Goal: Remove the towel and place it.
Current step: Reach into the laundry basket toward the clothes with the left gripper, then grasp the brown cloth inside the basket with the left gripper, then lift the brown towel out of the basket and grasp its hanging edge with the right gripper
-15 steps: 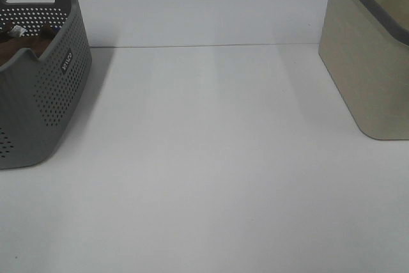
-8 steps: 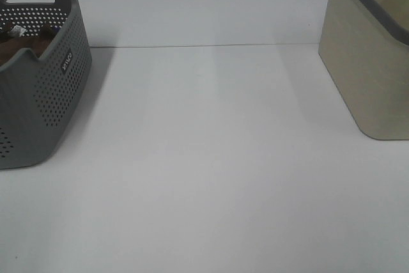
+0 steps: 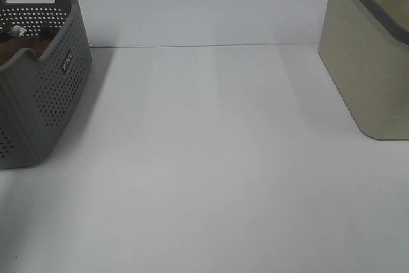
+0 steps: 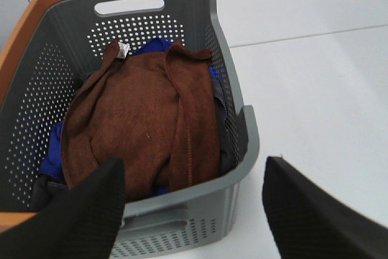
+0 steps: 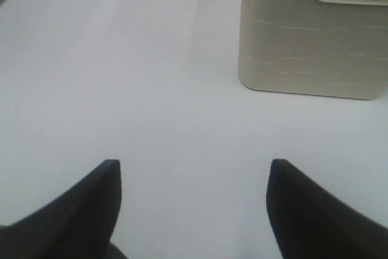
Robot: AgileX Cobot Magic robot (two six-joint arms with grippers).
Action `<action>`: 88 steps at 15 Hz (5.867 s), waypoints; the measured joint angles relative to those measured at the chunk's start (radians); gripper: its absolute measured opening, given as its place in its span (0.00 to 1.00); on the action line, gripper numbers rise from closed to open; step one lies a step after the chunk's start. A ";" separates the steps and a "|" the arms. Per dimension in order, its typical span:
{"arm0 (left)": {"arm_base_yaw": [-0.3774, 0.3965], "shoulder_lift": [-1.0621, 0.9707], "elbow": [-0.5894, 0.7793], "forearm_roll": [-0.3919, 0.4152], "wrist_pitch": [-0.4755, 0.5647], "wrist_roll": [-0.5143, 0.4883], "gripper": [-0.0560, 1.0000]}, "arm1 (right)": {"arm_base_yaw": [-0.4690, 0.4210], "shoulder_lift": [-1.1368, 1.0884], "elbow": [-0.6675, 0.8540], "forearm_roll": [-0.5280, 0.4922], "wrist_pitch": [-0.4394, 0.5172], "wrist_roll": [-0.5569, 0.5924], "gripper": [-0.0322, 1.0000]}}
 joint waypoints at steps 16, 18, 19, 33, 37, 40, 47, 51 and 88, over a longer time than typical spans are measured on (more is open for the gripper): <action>0.033 1.334 -1.384 0.350 0.693 -0.221 0.58 | 0.000 0.000 0.000 0.000 0.000 0.000 0.66; 0.059 1.417 -1.480 0.349 0.693 -0.221 0.57 | 0.000 0.000 0.000 0.000 0.000 0.000 0.66; 0.079 1.466 -1.532 0.347 0.693 -0.221 0.57 | 0.000 0.000 0.000 0.000 0.000 0.000 0.66; 0.105 1.720 -1.623 0.378 0.443 -0.195 0.51 | 0.000 0.013 0.000 0.000 0.000 0.000 0.66; 0.105 1.720 -1.623 0.386 0.433 -0.195 0.27 | 0.000 0.013 0.000 0.000 0.000 0.000 0.66; 0.105 1.720 -1.623 0.387 0.434 -0.177 0.14 | 0.000 0.013 0.000 0.000 0.000 0.000 0.66; 0.093 1.701 -1.623 0.386 0.468 -0.154 0.05 | 0.000 0.013 0.000 0.000 0.000 0.000 0.66; 0.046 1.572 -1.623 0.386 0.485 -0.152 0.05 | 0.000 0.015 0.000 0.000 0.000 0.000 0.66; -0.803 1.068 -1.623 0.196 0.562 0.004 0.05 | 0.006 0.986 -0.002 1.158 -0.166 -1.206 0.62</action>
